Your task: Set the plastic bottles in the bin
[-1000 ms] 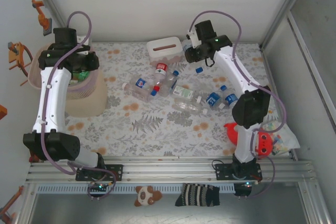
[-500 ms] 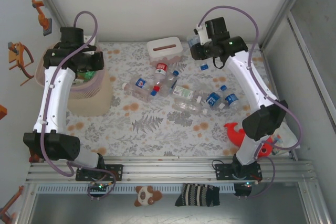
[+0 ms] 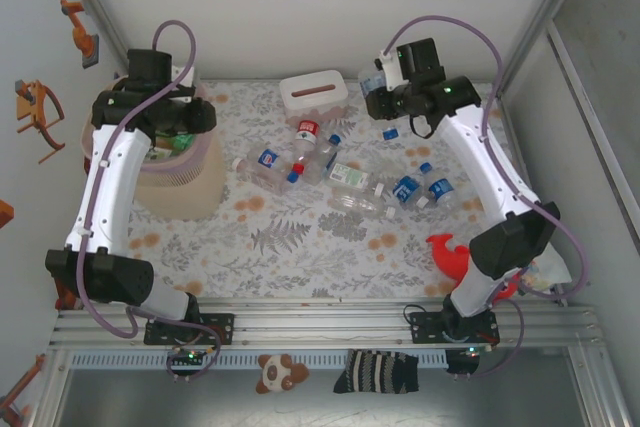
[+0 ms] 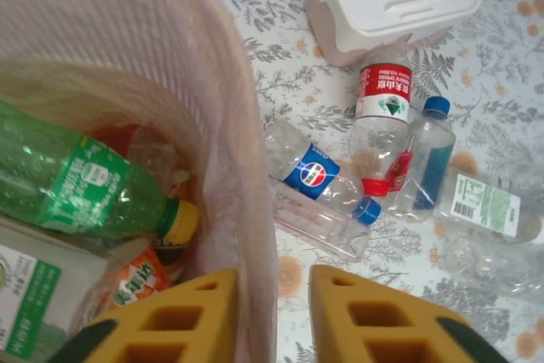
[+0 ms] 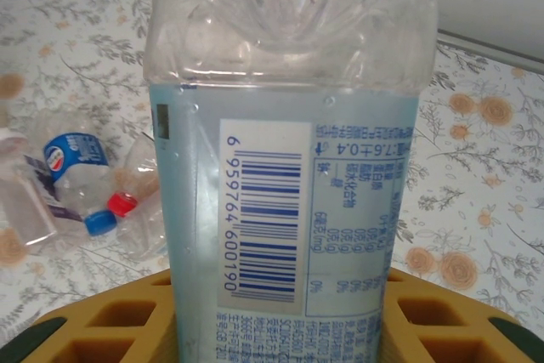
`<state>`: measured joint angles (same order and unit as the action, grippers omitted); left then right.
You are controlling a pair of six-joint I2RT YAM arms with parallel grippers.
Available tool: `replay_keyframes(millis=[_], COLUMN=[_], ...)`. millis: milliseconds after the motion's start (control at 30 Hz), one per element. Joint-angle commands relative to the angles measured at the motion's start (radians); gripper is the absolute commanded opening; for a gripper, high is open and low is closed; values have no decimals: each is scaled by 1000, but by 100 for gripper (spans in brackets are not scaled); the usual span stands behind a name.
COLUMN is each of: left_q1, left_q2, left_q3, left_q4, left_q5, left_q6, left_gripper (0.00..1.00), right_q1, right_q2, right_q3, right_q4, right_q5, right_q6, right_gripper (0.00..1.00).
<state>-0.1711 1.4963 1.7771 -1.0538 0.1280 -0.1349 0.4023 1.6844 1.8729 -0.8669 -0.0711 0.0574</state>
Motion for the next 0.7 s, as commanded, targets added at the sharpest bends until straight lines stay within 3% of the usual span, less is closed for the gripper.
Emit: replay_keyframes(millis=[0,100,267,500,667], left_q1=[-4,-4,-5,-6,-49], left_q2=[-51,-106,-233,-379,-380], left_q3=[50,47,-39,-277,-328], left_q4=[15,57,235,725,944], left_q5=[10,63,235,572,650], left_q6=[-23,-25,-47,-206,-316], left_gripper=[41,52,57,59,64], right_q1=[-5,-5,-4,-5,-3], right_q2=[-74,-121,-216,-355,-421], right_q3=[-22,-61,-135,-252,-298], right_q4=[49,99,218,438,588], right_q5=[-67,-147,-301,-486,-611], right_q6=[51,81,145,240,319], right_gripper=[43,43,42,42,42])
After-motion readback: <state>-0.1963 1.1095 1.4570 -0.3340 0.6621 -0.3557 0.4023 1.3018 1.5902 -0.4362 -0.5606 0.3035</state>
